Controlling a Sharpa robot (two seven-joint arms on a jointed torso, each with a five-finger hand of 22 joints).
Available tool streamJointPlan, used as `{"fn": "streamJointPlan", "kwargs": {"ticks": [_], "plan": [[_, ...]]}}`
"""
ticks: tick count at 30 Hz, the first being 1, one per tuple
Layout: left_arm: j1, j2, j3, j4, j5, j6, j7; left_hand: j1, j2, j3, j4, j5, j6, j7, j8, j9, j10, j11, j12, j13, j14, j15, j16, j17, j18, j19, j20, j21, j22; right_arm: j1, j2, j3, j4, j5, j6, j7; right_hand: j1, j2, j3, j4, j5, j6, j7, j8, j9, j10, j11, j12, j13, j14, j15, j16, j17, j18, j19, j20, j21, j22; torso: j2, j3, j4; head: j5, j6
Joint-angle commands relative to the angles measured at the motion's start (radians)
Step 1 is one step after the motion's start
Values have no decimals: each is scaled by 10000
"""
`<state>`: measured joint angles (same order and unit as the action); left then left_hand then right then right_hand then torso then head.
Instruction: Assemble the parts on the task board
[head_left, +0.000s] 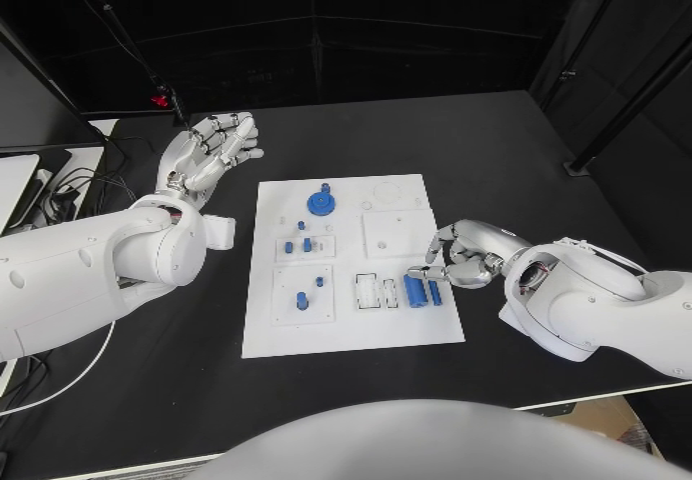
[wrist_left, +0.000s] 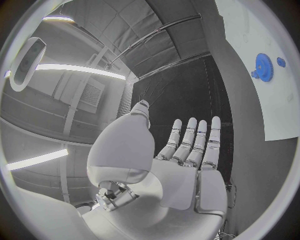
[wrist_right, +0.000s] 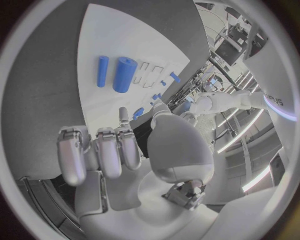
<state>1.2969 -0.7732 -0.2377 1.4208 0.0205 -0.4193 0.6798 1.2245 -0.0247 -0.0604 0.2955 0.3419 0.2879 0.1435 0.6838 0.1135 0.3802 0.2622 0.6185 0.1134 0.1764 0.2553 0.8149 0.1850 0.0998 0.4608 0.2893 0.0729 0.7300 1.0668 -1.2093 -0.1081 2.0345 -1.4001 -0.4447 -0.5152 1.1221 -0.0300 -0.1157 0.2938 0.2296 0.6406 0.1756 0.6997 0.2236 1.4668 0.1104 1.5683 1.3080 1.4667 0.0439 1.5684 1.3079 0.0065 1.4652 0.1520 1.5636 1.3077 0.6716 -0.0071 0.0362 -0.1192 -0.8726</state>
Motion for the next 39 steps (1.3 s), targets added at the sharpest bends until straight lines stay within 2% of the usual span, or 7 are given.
{"fn": "streamJointPlan", "kwargs": {"ticks": [1,7,12,15,22,32,39], "plan": [[13,11,10,-14,0,53,1011,28,102,30,-23,49,-72,1533,45,-13,-47,9,61,-14,-73,30,44,-11,-98,5,1,65,-13,-4,111,0,20,-1124,1017,-1122,0,49,-7,-6,68,-108,-21,139,58,1040,-32,25,2628,1041,-69,24,2629,-56,1032,-77,44,2619,-3,20,19,-23,0],[9,-6,10,-39,0,59,1019,61,145,21,-27,74,-41,1530,97,-26,0,4,143,-26,-87,29,85,-54,-100,-6,1,66,-16,-13,380,1,-23,-1299,1400,-1466,-3,77,-27,0,51,-88,-62,443,187,1040,-67,25,2628,1041,-84,24,2629,-49,1014,-89,24,2609,6,16,-4,-15,0],[4,-4,10,-53,0,63,1028,78,161,15,-29,80,-21,1530,121,-32,25,1,180,-32,-94,28,103,-74,-101,-10,1,68,-16,-16,605,2,-63,-1358,1730,-1699,-71,89,-69,1,-166,-122,-96,635,262,1040,-100,25,2628,1041,-108,24,2629,-46,1007,-108,16,2606,2,10,8,-39,0],[0,1,10,-54,0,71,1031,78,161,14,-29,81,-21,1530,122,-33,25,1,182,-32,-95,28,104,-76,-101,-10,1,68,-17,-16,721,2,-84,-1445,1957,-1857,-78,92,-75,0,-226,-125,-106,681,279,1040,-109,25,2628,1041,-114,24,2629,-46,1008,-113,18,2606,4,18,17,-47,0],[-5,-4,10,-50,0,61,1043,82,161,8,-28,84,-32,1531,122,-39,16,2,187,-39,-102,28,110,-85,-101,-12,1,69,-17,-17,921,3,-156,-1559,2470,-2166,-248,94,-139,10,-466,-207,-128,789,309,1040,-132,25,2628,1041,-139,24,2629,-46,1008,-139,18,2606,-6,10,21,-49,0],[-7,-58,10,-7,0,81,1044,84,160,4,-28,87,-40,1531,121,-44,9,3,190,-43,-106,29,113,-90,-101,-13,1,69,-17,-37,1315,3,-322,-2258,3047,-2613,-317,181,-132,5,-436,-180,-168,866,327,1040,-160,25,2628,1041,-157,24,2629,-65,1056,-160,72,2631,-9,-2,5,-48,0],[-9,-79,10,0,0,96,1038,84,160,4,-28,87,-40,1531,121,-44,9,3,190,-43,-106,29,113,-90,-101,-13,1,69,-17,-61,1541,3,-530,-2375,3236,-2682,-353,257,-136,0,-491,-129,-191,930,341,1040,-184,25,2628,1041,-175,24,2629,-65,1056,-175,72,2631,-8,2,-13,-67,0]]}}
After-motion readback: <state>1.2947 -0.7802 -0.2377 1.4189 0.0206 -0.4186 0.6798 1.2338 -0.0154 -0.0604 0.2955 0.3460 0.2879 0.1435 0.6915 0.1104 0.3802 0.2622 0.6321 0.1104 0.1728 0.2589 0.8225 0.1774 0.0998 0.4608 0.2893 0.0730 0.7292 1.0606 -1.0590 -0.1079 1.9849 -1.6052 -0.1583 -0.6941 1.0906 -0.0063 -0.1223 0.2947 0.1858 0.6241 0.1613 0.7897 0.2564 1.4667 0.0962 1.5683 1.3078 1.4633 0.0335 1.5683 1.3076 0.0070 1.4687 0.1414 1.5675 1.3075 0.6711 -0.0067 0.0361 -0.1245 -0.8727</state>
